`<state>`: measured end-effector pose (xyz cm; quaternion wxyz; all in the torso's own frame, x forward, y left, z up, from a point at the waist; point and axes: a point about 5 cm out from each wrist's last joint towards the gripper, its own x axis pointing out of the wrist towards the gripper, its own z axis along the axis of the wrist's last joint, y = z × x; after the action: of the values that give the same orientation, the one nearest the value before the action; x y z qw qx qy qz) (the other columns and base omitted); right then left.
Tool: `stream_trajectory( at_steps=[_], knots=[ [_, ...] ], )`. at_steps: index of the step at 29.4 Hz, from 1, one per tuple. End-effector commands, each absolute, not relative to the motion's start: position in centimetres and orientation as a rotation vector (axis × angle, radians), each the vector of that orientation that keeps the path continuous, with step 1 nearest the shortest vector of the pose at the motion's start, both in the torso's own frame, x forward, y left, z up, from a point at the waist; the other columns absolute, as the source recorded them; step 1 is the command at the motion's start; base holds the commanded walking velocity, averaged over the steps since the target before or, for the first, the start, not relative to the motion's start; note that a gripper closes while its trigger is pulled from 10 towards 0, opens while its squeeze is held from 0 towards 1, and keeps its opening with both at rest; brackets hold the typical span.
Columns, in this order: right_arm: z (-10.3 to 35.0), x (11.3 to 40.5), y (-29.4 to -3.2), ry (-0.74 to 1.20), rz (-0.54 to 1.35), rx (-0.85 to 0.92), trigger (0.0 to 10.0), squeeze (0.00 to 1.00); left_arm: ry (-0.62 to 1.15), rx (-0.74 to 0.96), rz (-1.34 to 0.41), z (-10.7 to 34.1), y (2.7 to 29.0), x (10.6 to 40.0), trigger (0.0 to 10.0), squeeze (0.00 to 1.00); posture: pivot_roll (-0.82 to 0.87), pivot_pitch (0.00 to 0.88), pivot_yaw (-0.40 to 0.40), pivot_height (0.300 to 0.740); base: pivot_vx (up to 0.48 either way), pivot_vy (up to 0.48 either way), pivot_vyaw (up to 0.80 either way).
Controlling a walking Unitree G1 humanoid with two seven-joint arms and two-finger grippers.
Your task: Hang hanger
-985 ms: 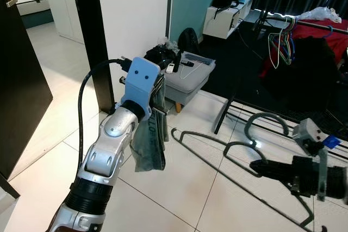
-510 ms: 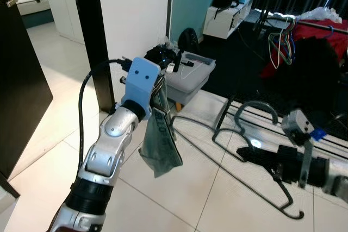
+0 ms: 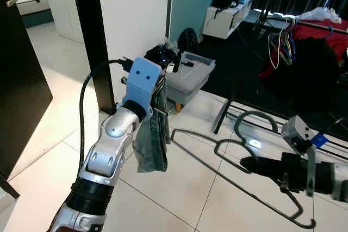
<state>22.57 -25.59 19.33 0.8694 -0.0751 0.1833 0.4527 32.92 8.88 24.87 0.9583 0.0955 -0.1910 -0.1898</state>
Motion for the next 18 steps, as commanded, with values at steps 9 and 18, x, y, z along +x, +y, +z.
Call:
stream_trajectory(
  at_steps=[9, 18],
  knots=[
    [19.9, 22.3, -26.0, 0.375, 0.933, -0.175, 10.0, 0.00, -0.417, 0.200, -0.405, 25.4, 8.2, 32.7, 10.0, 0.00, -0.04, 0.033, -0.054, 0.740, 0.000, 0.000, 0.00],
    [19.1, 22.5, -24.8, 0.383, 0.972, -0.157, 10.0, 0.00, -0.417, 0.196, -0.406, 25.4, 8.1, 32.6, 10.0, 0.00, -0.03, 0.038, -0.059, 0.740, 0.000, 0.000, 0.00]
  ],
)
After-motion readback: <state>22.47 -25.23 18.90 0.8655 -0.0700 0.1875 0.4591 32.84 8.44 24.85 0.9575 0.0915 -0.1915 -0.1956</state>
